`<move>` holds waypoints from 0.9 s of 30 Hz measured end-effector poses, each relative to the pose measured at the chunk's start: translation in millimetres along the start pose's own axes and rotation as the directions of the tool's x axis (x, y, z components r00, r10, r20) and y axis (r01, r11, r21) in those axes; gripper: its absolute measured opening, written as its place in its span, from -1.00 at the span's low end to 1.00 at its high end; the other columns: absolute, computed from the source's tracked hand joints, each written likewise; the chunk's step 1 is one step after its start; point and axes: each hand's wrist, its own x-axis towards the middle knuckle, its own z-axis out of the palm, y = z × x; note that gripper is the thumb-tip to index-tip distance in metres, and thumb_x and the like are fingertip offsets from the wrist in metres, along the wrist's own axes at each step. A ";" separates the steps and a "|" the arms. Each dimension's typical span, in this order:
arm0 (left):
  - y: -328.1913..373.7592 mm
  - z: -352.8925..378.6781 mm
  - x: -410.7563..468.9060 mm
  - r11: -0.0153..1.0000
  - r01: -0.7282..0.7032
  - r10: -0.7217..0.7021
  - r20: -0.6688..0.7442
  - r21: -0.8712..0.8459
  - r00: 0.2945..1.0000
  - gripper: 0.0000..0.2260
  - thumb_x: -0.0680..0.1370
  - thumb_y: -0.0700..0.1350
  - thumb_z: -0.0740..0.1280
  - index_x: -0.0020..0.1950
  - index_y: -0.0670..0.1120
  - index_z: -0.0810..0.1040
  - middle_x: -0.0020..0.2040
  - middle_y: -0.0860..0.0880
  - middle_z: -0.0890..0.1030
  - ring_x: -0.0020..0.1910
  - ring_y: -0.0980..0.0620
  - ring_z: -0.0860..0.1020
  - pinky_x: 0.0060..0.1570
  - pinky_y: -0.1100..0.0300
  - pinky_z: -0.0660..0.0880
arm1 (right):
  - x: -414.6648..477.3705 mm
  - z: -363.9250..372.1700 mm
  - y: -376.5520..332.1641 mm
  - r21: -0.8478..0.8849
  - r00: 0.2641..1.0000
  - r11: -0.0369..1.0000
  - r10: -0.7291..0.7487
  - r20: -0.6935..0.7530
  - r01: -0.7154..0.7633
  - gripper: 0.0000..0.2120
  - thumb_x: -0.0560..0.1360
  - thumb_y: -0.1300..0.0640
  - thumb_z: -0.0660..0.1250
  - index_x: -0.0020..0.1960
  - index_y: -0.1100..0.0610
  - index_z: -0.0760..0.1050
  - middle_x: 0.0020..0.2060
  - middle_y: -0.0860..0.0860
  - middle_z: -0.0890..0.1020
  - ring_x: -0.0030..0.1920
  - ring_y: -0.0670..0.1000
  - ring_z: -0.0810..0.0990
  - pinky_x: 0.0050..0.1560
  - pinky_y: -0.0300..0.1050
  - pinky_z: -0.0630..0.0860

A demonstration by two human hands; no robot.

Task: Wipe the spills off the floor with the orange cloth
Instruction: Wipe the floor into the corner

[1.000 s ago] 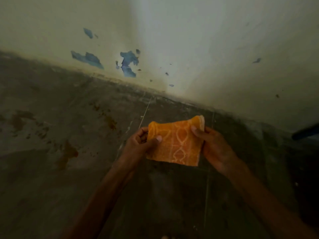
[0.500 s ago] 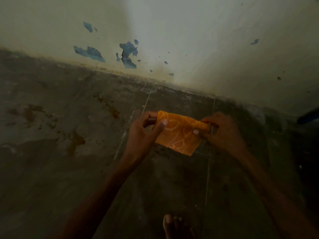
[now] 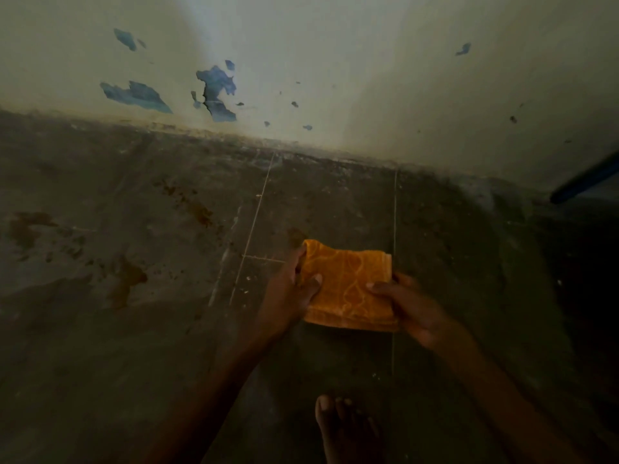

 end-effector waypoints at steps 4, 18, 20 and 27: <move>-14.4 -8.7 6.8 0.998 -0.009 0.014 -0.082 0.058 0.997 -0.41 0.56 0.17 0.30 0.53 0.05 0.21 0.35 0.02 0.46 0.29 0.01 0.49 0.20 0.03 0.52 | 16.4 14.3 -1.2 -0.377 0.940 0.907 -0.279 -0.197 0.190 -0.33 0.50 0.02 0.46 0.53 0.01 0.26 0.41 0.09 0.48 0.34 0.14 0.51 0.33 0.21 0.47; -119.3 -74.3 -33.4 0.611 0.093 0.038 -0.146 0.787 0.989 -0.20 0.43 0.39 0.17 0.58 0.04 0.12 0.60 -0.05 0.08 0.58 -0.11 0.03 0.50 -0.14 0.03 | 116.0 177.3 22.2 -0.886 0.871 0.463 -0.442 -0.215 0.016 0.00 0.47 -0.47 0.08 0.63 0.13 -0.16 0.60 0.23 -0.23 0.56 0.33 -0.33 0.46 0.34 -0.39; -127.8 -80.3 -29.5 0.575 0.060 0.029 -0.094 0.816 0.995 -0.06 0.38 0.50 0.13 0.61 0.06 -0.06 0.62 -0.01 -0.11 0.58 -0.04 -0.21 0.51 -0.09 -0.22 | 137.9 182.7 9.2 -0.931 0.810 0.365 -0.547 -0.209 0.007 -0.02 0.46 -0.49 0.04 0.63 0.15 -0.04 0.61 0.25 -0.12 0.57 0.37 -0.23 0.49 0.41 -0.30; -126.6 -96.8 -2.8 0.517 0.027 -0.025 -0.016 0.856 1.000 0.20 0.21 0.62 0.18 0.59 0.01 -0.28 0.58 -0.06 -0.33 0.55 -0.10 -0.34 0.52 -0.13 -0.26 | 169.9 162.0 -37.2 -0.943 0.777 -0.189 -0.534 0.334 0.275 -0.10 0.49 -0.50 -0.07 0.63 0.03 -0.13 0.63 0.13 -0.07 0.59 0.34 -0.12 0.49 0.47 -0.09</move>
